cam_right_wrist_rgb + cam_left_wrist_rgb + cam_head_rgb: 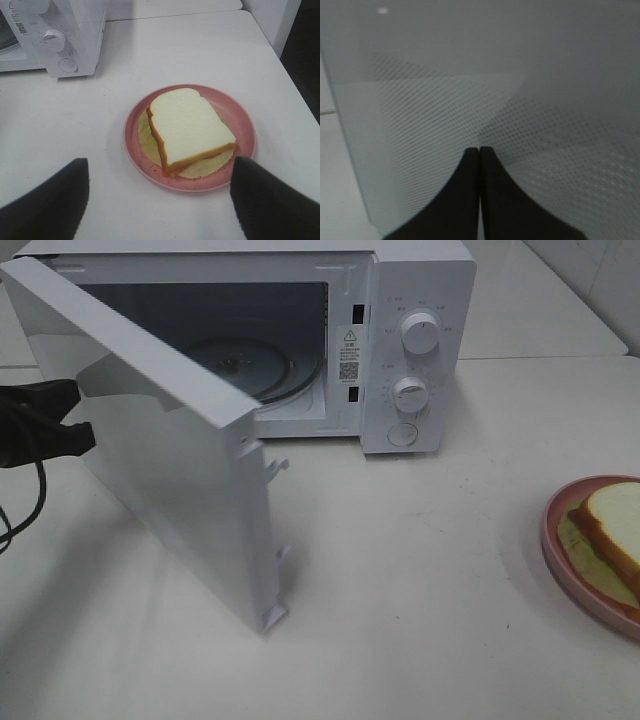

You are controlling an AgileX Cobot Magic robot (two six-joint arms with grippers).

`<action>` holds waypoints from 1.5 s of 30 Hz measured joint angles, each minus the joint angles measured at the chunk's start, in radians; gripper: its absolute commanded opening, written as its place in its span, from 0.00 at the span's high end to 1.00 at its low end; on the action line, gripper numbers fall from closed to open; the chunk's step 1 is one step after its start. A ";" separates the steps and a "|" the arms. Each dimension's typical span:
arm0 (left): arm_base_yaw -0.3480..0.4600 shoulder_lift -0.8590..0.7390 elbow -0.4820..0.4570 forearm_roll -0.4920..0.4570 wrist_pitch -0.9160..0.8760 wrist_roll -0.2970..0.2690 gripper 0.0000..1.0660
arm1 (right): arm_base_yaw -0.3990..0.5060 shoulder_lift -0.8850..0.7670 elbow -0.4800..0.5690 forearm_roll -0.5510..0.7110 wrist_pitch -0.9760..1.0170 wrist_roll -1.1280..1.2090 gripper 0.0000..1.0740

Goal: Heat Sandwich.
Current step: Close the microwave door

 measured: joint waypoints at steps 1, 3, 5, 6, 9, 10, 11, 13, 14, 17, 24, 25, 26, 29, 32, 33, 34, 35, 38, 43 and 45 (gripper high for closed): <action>-0.012 0.004 -0.008 0.005 0.000 0.000 1.00 | 0.000 0.000 0.000 0.000 0.000 0.000 0.29; -0.037 0.017 -0.023 0.007 0.000 0.000 1.00 | 0.000 0.000 0.000 0.000 0.000 0.000 0.29; -0.060 0.030 -0.039 0.006 -0.001 0.000 1.00 | 0.000 0.000 0.000 0.000 0.000 0.000 0.29; -0.074 0.038 -0.048 0.005 -0.001 0.000 1.00 | 0.000 0.000 0.000 0.000 0.000 0.000 0.29; -0.099 0.052 -0.065 -0.005 0.000 0.000 1.00 | 0.000 0.000 0.000 0.000 0.000 0.000 0.29; -0.128 0.064 -0.084 -0.029 0.004 0.007 1.00 | 0.000 0.000 0.000 0.000 0.000 0.000 0.29; -0.140 0.070 -0.091 -0.042 0.008 0.013 1.00 | 0.000 0.000 0.000 0.000 0.000 0.000 0.29; -0.154 0.075 -0.100 -0.060 0.011 0.021 1.00 | 0.000 0.000 0.000 0.000 0.000 0.000 0.29; -0.178 0.084 -0.116 -0.092 0.024 0.036 1.00 | 0.000 0.000 0.000 0.000 0.000 0.000 0.29; -0.203 0.094 -0.134 -0.121 0.039 0.049 1.00 | 0.000 0.000 0.000 0.000 0.000 0.000 0.29; -0.278 0.139 -0.216 -0.159 0.079 0.059 1.00 | 0.000 0.000 0.000 0.000 0.000 0.000 0.29; -0.285 0.145 -0.231 -0.160 0.089 0.059 1.00 | 0.000 0.000 0.000 0.000 0.000 0.000 0.29; -0.285 0.145 -0.231 -0.160 0.089 0.059 1.00 | 0.000 0.000 0.000 0.000 0.000 0.000 0.29; -0.313 0.169 -0.283 -0.163 0.127 0.071 1.00 | 0.000 0.000 0.000 0.000 0.000 0.000 0.29; -0.335 0.187 -0.324 -0.163 0.152 0.078 1.00 | 0.000 0.000 0.000 0.000 0.000 0.000 0.29; -0.342 0.194 -0.339 -0.163 0.160 0.078 1.00 | 0.000 0.000 0.000 0.000 0.000 0.000 0.29; -0.357 0.207 -0.367 -0.163 0.169 0.079 1.00 | 0.000 0.000 0.000 0.000 0.000 0.000 0.29; -0.357 0.207 -0.367 -0.163 0.169 0.079 1.00 | 0.000 0.000 0.000 0.000 0.000 0.000 0.29; -0.376 0.227 -0.406 -0.165 0.190 0.081 1.00 | 0.000 0.000 0.000 0.000 0.000 0.000 0.29; -0.396 0.253 -0.461 -0.185 0.222 0.090 1.00 | 0.000 0.000 0.000 0.000 0.000 0.000 0.29; -0.405 0.277 -0.501 -0.200 0.248 0.103 1.00 | 0.000 0.000 0.000 0.000 0.000 0.000 0.29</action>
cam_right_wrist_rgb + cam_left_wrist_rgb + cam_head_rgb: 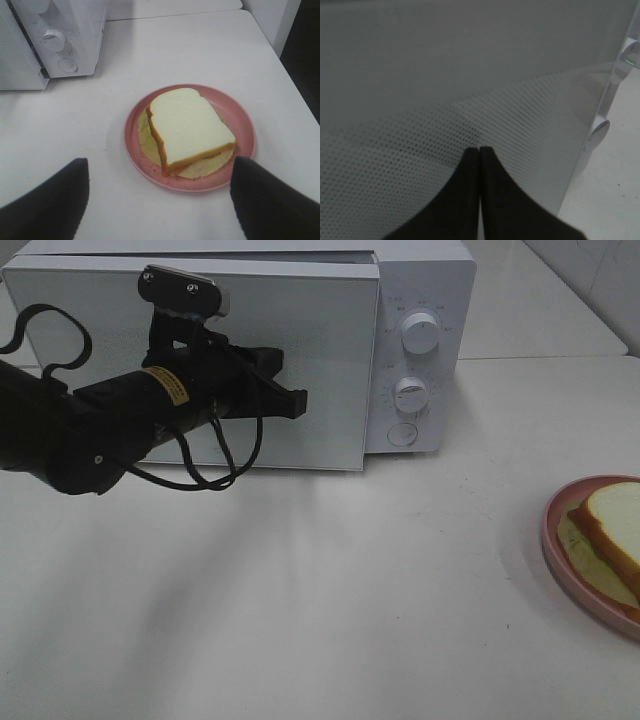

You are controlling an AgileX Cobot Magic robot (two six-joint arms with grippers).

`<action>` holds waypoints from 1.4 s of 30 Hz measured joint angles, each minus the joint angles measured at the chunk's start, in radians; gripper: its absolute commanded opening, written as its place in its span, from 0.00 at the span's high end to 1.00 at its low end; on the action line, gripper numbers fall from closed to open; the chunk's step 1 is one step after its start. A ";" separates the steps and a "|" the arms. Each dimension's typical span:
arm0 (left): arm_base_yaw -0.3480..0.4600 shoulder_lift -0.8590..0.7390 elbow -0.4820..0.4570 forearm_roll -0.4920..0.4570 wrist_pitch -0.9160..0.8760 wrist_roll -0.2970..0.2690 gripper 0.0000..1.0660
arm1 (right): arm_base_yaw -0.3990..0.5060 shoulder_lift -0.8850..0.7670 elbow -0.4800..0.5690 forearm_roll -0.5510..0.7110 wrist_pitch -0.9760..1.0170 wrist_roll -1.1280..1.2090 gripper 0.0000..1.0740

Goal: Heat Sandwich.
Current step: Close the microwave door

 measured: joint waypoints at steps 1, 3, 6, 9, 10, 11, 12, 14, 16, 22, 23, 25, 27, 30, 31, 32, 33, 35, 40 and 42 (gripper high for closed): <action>-0.001 0.010 -0.015 -0.005 0.005 0.003 1.00 | 0.000 0.000 0.000 0.000 0.000 0.000 0.29; -0.003 0.025 -0.042 -0.010 0.023 0.005 1.00 | 0.000 0.000 0.000 0.000 0.000 0.000 0.29; -0.015 0.050 -0.085 -0.004 0.064 0.010 1.00 | 0.000 0.000 0.000 0.000 0.000 0.000 0.29; -0.018 0.065 -0.107 -0.001 0.081 0.026 1.00 | 0.000 0.000 0.000 0.000 0.000 0.000 0.29; -0.019 0.079 -0.138 -0.013 0.106 0.038 1.00 | 0.000 0.000 0.000 0.000 0.000 0.000 0.29; -0.019 0.079 -0.138 -0.013 0.106 0.038 1.00 | 0.000 0.000 0.000 0.000 0.000 0.000 0.29; -0.021 0.084 -0.151 -0.018 0.117 0.046 1.00 | 0.000 0.000 0.000 0.000 0.000 0.000 0.29; -0.023 0.098 -0.184 -0.053 0.135 0.071 1.00 | 0.000 0.000 0.000 0.000 0.000 0.000 0.29; -0.031 0.109 -0.215 -0.071 0.180 0.118 1.00 | 0.000 0.000 0.000 0.001 -0.001 0.000 0.29; -0.038 0.111 -0.235 -0.088 0.223 0.160 1.00 | 0.000 0.000 0.000 0.000 -0.001 0.000 0.29; -0.038 0.105 -0.235 -0.089 0.233 0.161 1.00 | 0.000 0.000 0.000 0.000 -0.001 0.000 0.29; -0.038 0.080 -0.220 -0.110 0.260 0.161 1.00 | 0.000 0.000 0.000 0.000 -0.001 0.000 0.29; -0.038 0.072 -0.209 -0.122 0.260 0.161 1.00 | 0.000 0.000 0.000 0.000 -0.001 0.000 0.29; -0.038 0.034 -0.160 -0.158 0.248 0.161 1.00 | 0.000 0.000 0.000 0.000 -0.001 0.000 0.29; -0.038 0.019 -0.140 -0.166 0.246 0.161 1.00 | 0.000 0.000 0.000 0.000 -0.001 0.000 0.29; -0.041 0.006 -0.123 -0.170 0.246 0.161 1.00 | 0.000 0.000 0.000 0.000 -0.001 0.000 0.29; -0.054 -0.027 -0.086 -0.172 0.247 0.161 1.00 | 0.000 0.000 0.000 0.000 -0.001 0.000 0.29; -0.064 -0.044 -0.068 -0.172 0.257 0.161 1.00 | 0.000 0.000 0.000 0.000 -0.001 0.000 0.29; -0.094 -0.120 -0.024 -0.170 0.416 0.161 0.68 | 0.000 0.000 0.000 0.000 -0.001 0.000 0.29; -0.096 -0.158 -0.022 -0.171 0.576 0.160 0.18 | 0.000 0.000 0.000 0.000 -0.001 0.000 0.29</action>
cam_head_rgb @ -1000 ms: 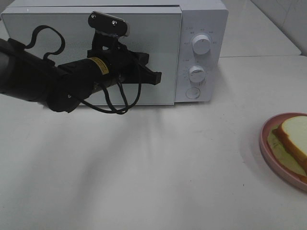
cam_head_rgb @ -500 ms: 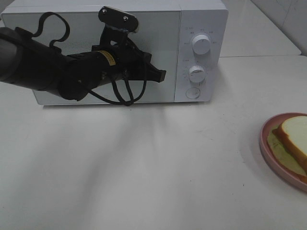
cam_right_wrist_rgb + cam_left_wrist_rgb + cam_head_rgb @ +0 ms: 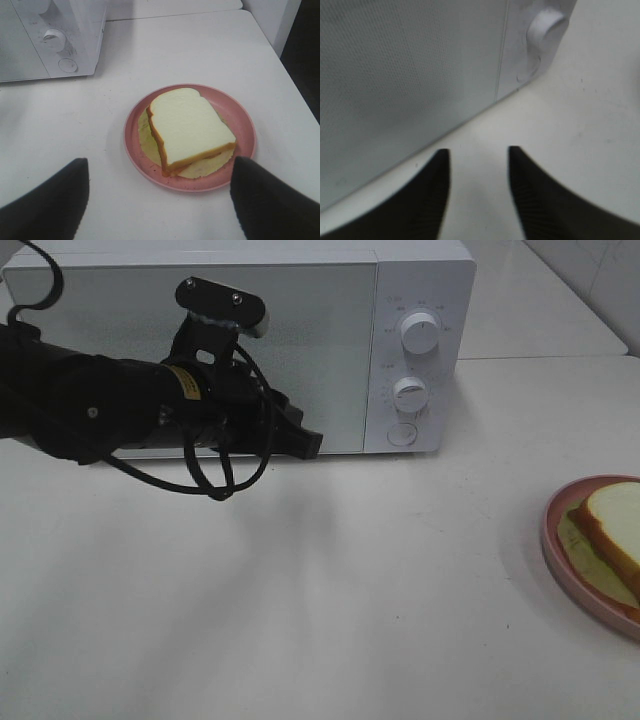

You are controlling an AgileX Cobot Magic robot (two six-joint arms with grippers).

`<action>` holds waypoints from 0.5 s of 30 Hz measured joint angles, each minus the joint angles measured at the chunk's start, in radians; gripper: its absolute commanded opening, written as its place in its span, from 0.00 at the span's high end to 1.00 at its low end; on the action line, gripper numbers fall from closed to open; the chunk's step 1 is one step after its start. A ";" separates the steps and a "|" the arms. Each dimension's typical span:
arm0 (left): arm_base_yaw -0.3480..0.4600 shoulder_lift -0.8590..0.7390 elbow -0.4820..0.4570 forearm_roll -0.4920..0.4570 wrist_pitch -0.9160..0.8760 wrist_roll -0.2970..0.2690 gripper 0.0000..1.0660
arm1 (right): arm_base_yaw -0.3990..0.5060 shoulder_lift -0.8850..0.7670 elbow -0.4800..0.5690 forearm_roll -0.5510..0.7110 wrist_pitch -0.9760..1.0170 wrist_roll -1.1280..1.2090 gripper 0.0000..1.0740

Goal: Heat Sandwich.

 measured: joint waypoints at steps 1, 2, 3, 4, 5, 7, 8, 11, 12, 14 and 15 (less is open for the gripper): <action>0.000 -0.010 0.001 -0.003 0.041 0.000 0.05 | 0.000 0.000 0.000 0.000 0.000 0.000 0.29; 0.000 -0.010 0.001 -0.003 0.041 0.000 0.05 | 0.000 0.000 0.000 0.000 0.000 0.000 0.29; 0.000 -0.023 0.001 -0.009 0.091 -0.001 0.07 | 0.000 0.000 0.000 0.000 0.000 0.000 0.29; 0.000 -0.047 0.001 -0.019 0.183 -0.001 0.09 | 0.000 0.000 0.000 0.000 0.000 0.000 0.29; 0.000 -0.060 0.001 -0.021 0.232 -0.001 0.09 | 0.000 0.000 0.000 0.000 0.000 0.000 0.29; 0.000 -0.071 0.001 -0.022 0.280 -0.001 0.09 | 0.000 0.000 0.000 0.000 0.000 0.000 0.29; 0.000 -0.085 0.001 -0.024 0.325 -0.001 0.09 | 0.000 0.000 0.000 0.000 0.000 0.000 0.29; 0.000 -0.138 0.001 -0.025 0.469 -0.001 0.09 | 0.000 0.000 0.000 0.000 0.000 0.000 0.29; 0.000 -0.138 0.001 -0.025 0.469 -0.001 0.09 | 0.000 0.000 0.000 0.000 0.000 0.000 0.29; 0.000 -0.176 0.001 -0.025 0.596 -0.001 0.09 | 0.000 0.000 0.000 0.000 0.000 0.000 0.29; 0.000 -0.190 0.001 -0.025 0.635 -0.001 0.09 | 0.000 0.000 0.000 0.000 0.000 0.000 0.29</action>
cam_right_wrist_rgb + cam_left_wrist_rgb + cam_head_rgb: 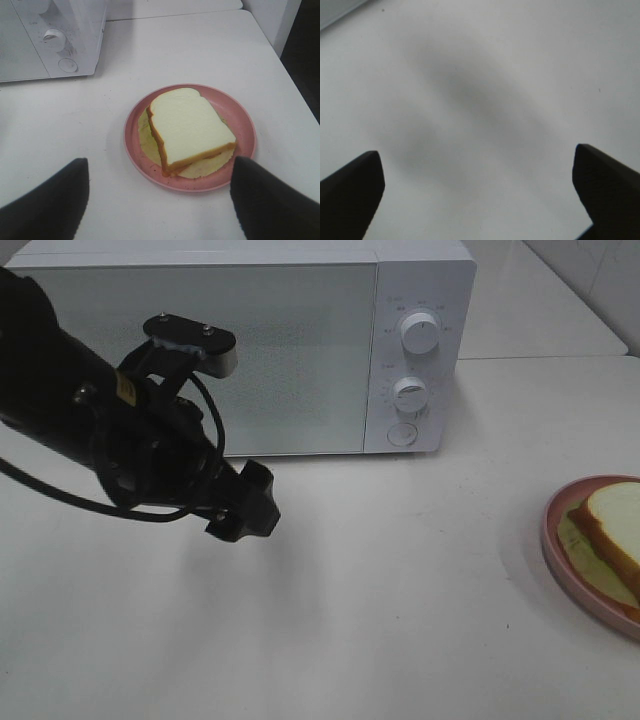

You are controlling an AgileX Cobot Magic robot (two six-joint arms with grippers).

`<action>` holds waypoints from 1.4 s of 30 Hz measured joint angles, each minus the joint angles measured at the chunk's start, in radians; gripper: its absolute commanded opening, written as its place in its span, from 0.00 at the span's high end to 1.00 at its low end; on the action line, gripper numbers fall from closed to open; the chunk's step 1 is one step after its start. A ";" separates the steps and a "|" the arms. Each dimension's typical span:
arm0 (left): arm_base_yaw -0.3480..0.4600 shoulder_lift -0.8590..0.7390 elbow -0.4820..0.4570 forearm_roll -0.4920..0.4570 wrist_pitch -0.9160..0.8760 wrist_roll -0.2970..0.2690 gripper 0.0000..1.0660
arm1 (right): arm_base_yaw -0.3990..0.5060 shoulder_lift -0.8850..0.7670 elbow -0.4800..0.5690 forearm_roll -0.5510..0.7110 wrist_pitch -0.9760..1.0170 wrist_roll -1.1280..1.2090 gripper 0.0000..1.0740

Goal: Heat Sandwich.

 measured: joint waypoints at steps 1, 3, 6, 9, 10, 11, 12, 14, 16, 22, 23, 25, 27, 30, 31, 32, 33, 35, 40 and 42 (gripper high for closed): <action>0.000 0.000 0.000 0.000 0.000 0.000 0.09 | 0.000 0.000 0.000 0.000 0.000 0.000 0.29; 0.005 -0.034 0.000 -0.003 0.092 -0.014 0.09 | 0.000 0.000 0.000 0.000 0.000 0.000 0.29; 0.018 -0.047 -0.003 -0.007 0.152 -0.034 0.09 | 0.000 0.000 0.000 0.000 0.000 0.000 0.29; 0.074 -0.065 -0.009 -0.022 0.274 -0.055 0.09 | 0.000 0.000 0.000 0.000 0.000 0.000 0.29; 0.074 -0.065 -0.009 -0.022 0.274 -0.055 0.09 | 0.000 0.000 0.000 0.000 0.000 0.000 0.29; 0.109 -0.074 -0.011 -0.028 0.326 -0.057 0.09 | 0.000 0.000 0.000 0.000 0.000 0.000 0.29; 0.130 -0.080 -0.013 -0.028 0.355 -0.058 0.09 | 0.000 0.000 0.000 0.000 0.000 0.000 0.29; 0.176 -0.092 -0.016 -0.028 0.407 -0.060 0.09 | 0.000 0.000 0.000 0.000 0.000 0.000 0.29; 0.220 -0.107 -0.017 -0.028 0.456 -0.060 0.09 | 0.000 0.000 0.000 0.000 0.000 0.000 0.29; 0.370 -0.174 -0.017 -0.028 0.557 -0.060 0.09 | 0.000 0.000 0.000 0.000 0.000 0.000 0.29; 0.397 -0.188 -0.017 -0.028 0.570 -0.060 0.09 | 0.000 0.000 0.000 0.000 0.000 0.000 0.29; 0.451 -0.215 -0.017 -0.028 0.591 -0.060 0.09 | 0.000 0.000 0.000 0.000 0.000 0.000 0.29; 0.498 -0.241 -0.017 -0.028 0.615 -0.060 0.09 | 0.000 0.000 0.000 0.000 0.000 0.000 0.29; 0.565 -0.276 -0.017 -0.027 0.664 -0.060 0.09 | 0.000 0.000 0.000 0.000 0.000 0.000 0.29; 0.587 -0.289 -0.017 -0.027 0.680 -0.060 0.09 | 0.000 0.000 0.000 0.000 0.000 0.000 0.29; 0.607 -0.299 -0.017 -0.026 0.699 -0.060 0.09 | 0.000 0.000 0.000 0.000 0.000 0.000 0.29; 0.636 -0.327 -0.017 -0.025 0.729 -0.065 0.09 | 0.000 0.000 0.000 0.000 0.000 0.000 0.29; 0.648 -0.344 -0.017 -0.023 0.736 -0.070 0.09 | 0.000 0.000 0.000 0.000 0.000 0.000 0.29; 0.667 -0.439 0.005 -0.007 0.740 -0.078 0.09 | 0.000 0.000 0.000 0.000 0.000 0.000 0.29; 0.667 -0.503 0.037 0.003 0.742 -0.078 0.09 | 0.000 0.000 0.000 0.000 0.000 0.000 0.29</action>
